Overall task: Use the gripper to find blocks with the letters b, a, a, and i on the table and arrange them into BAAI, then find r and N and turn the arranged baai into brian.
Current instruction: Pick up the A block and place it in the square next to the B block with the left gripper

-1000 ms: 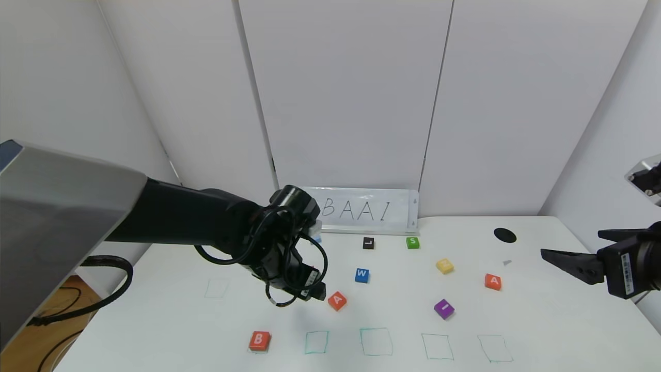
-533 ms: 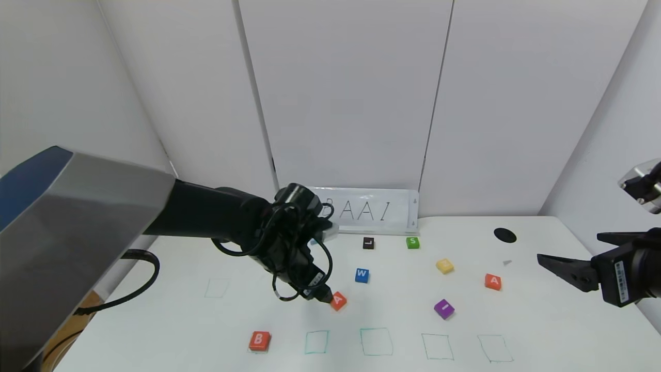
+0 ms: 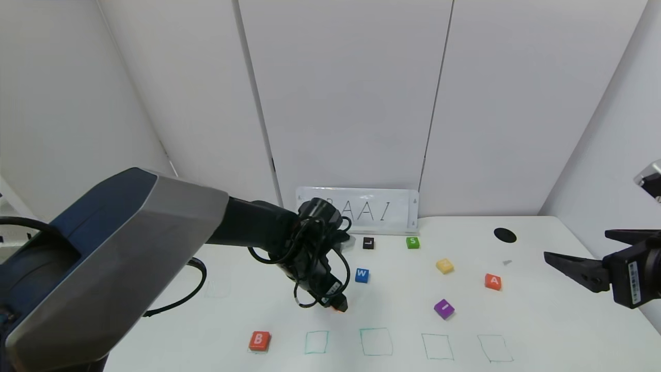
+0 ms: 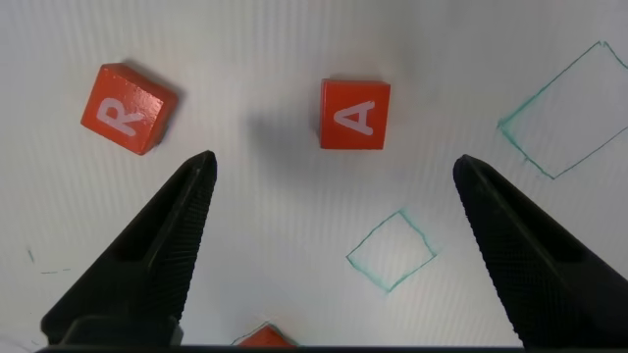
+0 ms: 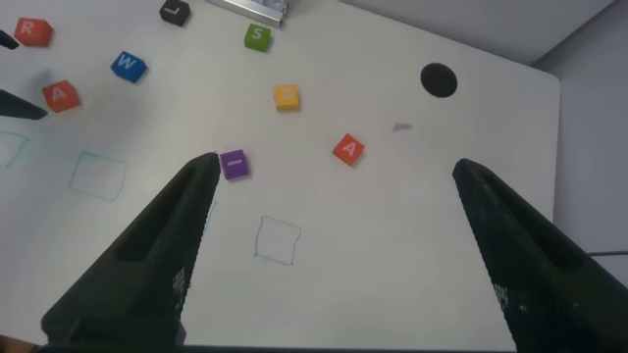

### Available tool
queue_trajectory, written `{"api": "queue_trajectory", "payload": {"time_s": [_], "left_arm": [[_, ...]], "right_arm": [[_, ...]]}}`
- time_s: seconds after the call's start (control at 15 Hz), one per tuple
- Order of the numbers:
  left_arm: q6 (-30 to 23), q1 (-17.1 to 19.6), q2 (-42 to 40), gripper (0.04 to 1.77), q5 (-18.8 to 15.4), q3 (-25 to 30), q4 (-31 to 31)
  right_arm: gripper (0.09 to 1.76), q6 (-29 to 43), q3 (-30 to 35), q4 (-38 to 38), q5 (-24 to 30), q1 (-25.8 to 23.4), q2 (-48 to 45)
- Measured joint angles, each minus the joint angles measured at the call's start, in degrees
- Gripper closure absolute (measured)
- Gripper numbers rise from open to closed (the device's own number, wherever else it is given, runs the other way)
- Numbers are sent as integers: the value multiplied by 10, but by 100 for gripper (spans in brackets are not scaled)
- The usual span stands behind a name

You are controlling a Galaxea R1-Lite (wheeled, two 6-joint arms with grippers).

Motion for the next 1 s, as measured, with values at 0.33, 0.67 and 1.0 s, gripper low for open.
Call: {"api": "queue_trajectory", "payload": {"time_s": [0.33, 0.67, 1.0], "left_arm": [[-1, -10, 18, 9, 7, -2, -4], [5, -10, 33, 9, 7, -19, -3], [10, -15, 56, 9, 9, -50, 2]], "right_arm": [[14, 0, 1, 0, 0, 3, -6], [14, 0, 3, 0, -3, 9, -7], [14, 0, 3, 0, -3, 9, -9]]}}
